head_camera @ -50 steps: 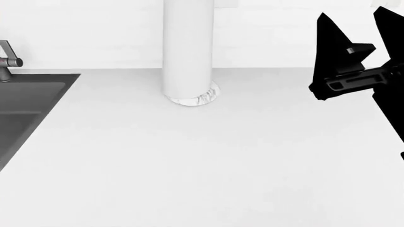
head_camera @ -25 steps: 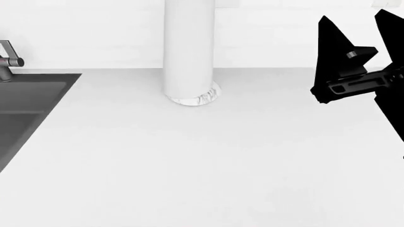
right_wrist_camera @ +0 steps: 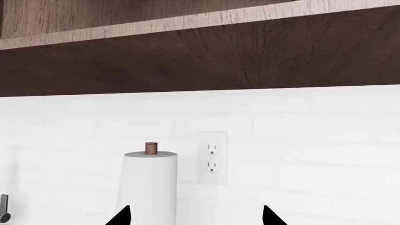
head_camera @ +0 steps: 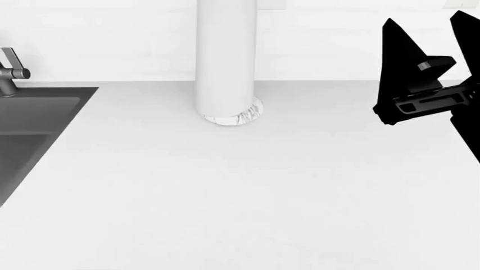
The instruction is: Pick and place the shaker into the drawer. Then close the cabinet.
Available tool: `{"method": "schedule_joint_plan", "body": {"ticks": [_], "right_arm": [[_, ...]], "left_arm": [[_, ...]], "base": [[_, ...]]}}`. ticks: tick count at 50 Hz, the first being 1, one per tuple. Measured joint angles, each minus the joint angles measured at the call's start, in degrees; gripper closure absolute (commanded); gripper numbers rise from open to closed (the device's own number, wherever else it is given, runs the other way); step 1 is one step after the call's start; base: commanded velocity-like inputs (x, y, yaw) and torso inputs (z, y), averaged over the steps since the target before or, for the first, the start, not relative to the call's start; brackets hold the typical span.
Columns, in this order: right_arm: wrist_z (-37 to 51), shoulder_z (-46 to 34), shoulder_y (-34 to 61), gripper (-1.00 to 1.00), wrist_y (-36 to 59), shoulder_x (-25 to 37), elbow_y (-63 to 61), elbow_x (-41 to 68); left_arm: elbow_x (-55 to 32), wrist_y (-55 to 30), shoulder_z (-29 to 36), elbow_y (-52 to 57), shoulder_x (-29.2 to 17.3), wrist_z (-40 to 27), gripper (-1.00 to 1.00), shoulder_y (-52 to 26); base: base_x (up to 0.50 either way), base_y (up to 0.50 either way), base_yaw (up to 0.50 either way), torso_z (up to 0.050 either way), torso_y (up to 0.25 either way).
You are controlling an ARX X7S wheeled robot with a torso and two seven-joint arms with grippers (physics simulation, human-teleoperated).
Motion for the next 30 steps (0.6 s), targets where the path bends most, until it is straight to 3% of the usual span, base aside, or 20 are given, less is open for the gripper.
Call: {"method": "schedule_joint_plan", "body": {"ticks": [13, 30], "right_arm": [[0.25, 0.04, -0.01, -1.0, -0.22, 0.23, -0.23, 0.42], [0.37, -0.28, 0.13, -1.0, -0.44, 0.27, -0.28, 0.63]], "left_arm": [[-7.36, 0.88, -4.88, -3.16, 3.09, -2.93, -1.0, -0.82], [-24.43, 9.34, -8.61, -4.61, 9.02, 3.37, -1.0, -3.52]], "base": [[0.0, 0.0, 0.0, 0.001, 0.0], [0.0, 0.0, 0.0, 0.0, 0.0]]}}
